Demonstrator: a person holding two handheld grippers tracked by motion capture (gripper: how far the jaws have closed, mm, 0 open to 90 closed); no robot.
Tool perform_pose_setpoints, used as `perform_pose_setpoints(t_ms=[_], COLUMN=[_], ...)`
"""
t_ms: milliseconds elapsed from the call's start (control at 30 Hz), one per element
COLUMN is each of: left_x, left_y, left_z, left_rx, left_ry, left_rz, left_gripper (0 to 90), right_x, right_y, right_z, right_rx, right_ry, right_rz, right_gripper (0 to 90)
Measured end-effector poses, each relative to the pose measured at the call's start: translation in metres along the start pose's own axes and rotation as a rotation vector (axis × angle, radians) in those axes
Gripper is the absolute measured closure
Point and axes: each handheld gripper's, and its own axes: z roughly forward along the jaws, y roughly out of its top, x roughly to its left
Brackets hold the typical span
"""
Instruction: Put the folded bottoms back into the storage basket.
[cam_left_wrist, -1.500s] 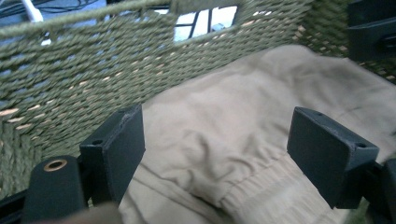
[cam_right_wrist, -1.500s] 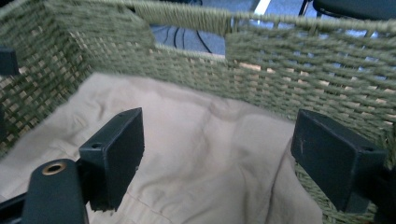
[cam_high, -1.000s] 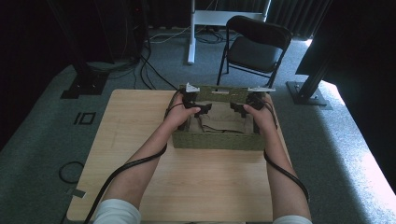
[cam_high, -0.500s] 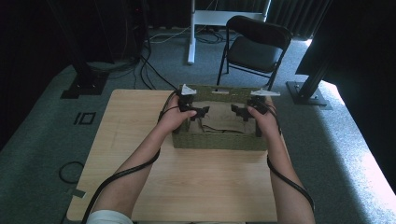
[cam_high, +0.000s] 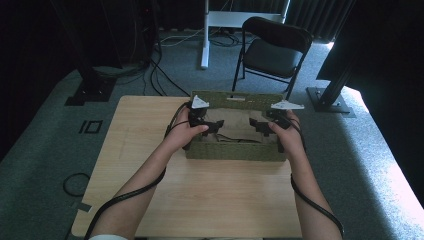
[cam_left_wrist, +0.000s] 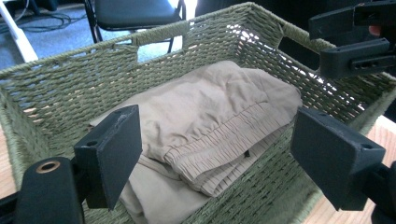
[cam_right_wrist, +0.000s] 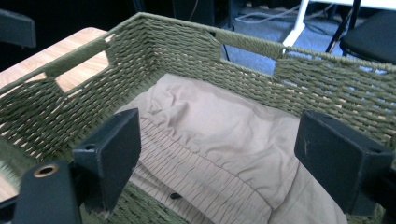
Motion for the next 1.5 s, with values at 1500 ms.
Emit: perform_pose_setpoints(t_ms=[1500], left_x=[-0.032], left_y=[-0.09], left_z=[-0.071], left_rx=[-0.005], left_ry=[-0.061], left_rz=[0.077], left_gripper=[18.0], right_x=[0.055], right_y=[-0.084], right_z=[-0.054], right_rx=[-0.039], right_ry=[0.075], right_rz=[-0.093], right_gripper=[11.5])
